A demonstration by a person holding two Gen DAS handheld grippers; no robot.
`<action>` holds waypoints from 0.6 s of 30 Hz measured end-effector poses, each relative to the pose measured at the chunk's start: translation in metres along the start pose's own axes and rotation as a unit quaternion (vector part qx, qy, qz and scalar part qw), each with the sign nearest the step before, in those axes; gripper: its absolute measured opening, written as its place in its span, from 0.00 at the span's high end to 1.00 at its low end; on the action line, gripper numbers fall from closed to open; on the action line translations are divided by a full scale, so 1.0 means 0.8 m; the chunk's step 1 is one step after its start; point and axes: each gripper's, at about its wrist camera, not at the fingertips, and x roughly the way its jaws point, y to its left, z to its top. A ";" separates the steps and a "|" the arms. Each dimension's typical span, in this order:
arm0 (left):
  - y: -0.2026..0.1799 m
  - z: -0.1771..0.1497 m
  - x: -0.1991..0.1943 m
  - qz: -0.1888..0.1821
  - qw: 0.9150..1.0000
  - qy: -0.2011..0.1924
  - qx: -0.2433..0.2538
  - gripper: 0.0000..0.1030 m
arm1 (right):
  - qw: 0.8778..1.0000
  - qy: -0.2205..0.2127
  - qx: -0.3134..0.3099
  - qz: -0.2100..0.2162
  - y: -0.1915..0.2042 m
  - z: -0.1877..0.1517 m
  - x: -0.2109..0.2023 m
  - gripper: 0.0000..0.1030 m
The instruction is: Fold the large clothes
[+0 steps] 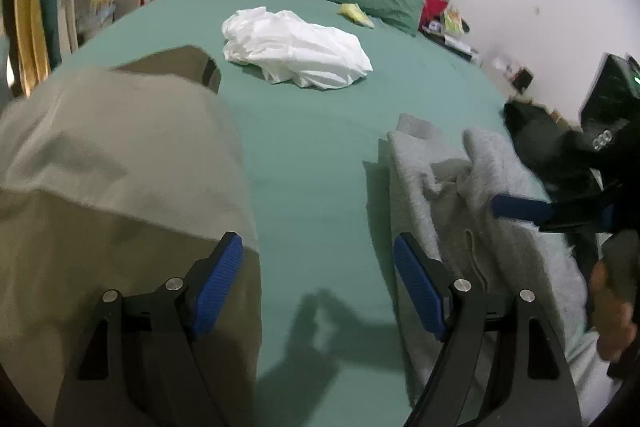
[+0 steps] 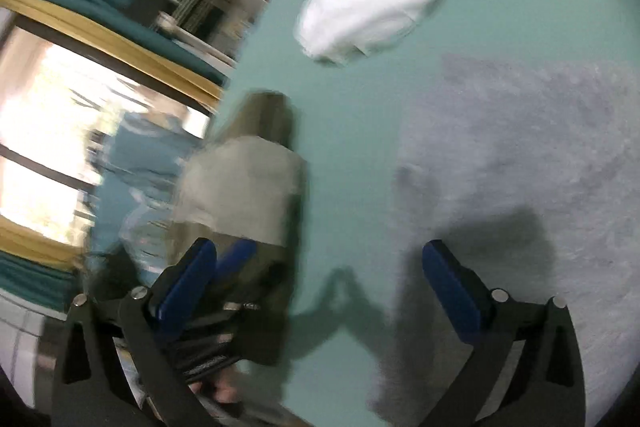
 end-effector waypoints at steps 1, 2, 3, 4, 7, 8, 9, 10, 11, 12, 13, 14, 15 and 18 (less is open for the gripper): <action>0.000 -0.002 -0.001 -0.015 1.000 0.004 -0.010 0.21 | 1.000 -0.021 -0.009 0.009 0.004 -0.003 -0.024 0.01; -0.003 -0.002 -0.001 -0.032 0.999 0.005 -0.014 0.21 | 0.999 -0.040 -0.024 0.003 0.007 -0.005 -0.046 0.01; -0.012 -0.002 -0.004 -0.062 0.998 0.002 -0.015 0.21 | 0.997 -0.060 -0.043 -0.011 0.007 -0.009 -0.070 0.01; -0.020 -0.003 -0.005 -0.081 0.997 0.000 -0.012 0.21 | 0.994 -0.082 -0.064 -0.035 0.010 -0.014 -0.092 0.01; -0.074 -0.011 -0.009 -0.136 0.990 0.004 0.025 0.21 | 0.981 -0.120 -0.095 -0.119 -0.018 -0.040 -0.151 0.01; -0.097 -0.018 -0.010 -0.161 0.986 0.009 0.041 0.21 | 0.977 -0.127 -0.094 -0.144 -0.034 -0.051 -0.165 0.01; -0.114 -0.024 -0.008 -0.182 0.982 0.016 0.049 0.21 | 0.974 -0.130 -0.082 -0.168 -0.057 -0.065 -0.181 0.01; -0.139 -0.035 -0.003 -0.209 0.976 0.034 0.059 0.21 | 0.972 -0.130 -0.072 -0.185 -0.076 -0.076 -0.193 0.01; -0.154 -0.044 0.002 -0.222 0.972 0.050 0.064 0.21 | 0.968 -0.131 -0.063 -0.203 -0.094 -0.086 -0.203 0.01; -0.170 -0.054 0.008 -0.234 0.967 0.067 0.070 0.21 | 0.963 -0.137 -0.057 -0.223 -0.114 -0.099 -0.215 0.01; -0.188 -0.067 0.016 -0.243 0.963 0.085 0.080 0.21 | 0.958 -0.142 -0.049 -0.245 -0.134 -0.112 -0.229 0.01; -0.209 -0.086 0.025 -0.247 0.958 0.108 0.097 0.21 | 0.954 -0.145 -0.034 -0.261 -0.155 -0.123 -0.241 0.01; -0.220 -0.097 0.030 -0.246 0.956 0.119 0.108 0.21 | 0.952 -0.147 -0.020 -0.267 -0.168 -0.133 -0.248 0.01; -0.247 -0.139 0.055 -0.220 0.952 0.152 0.147 0.21 | 0.955 -0.161 0.034 -0.248 -0.207 -0.155 -0.271 0.01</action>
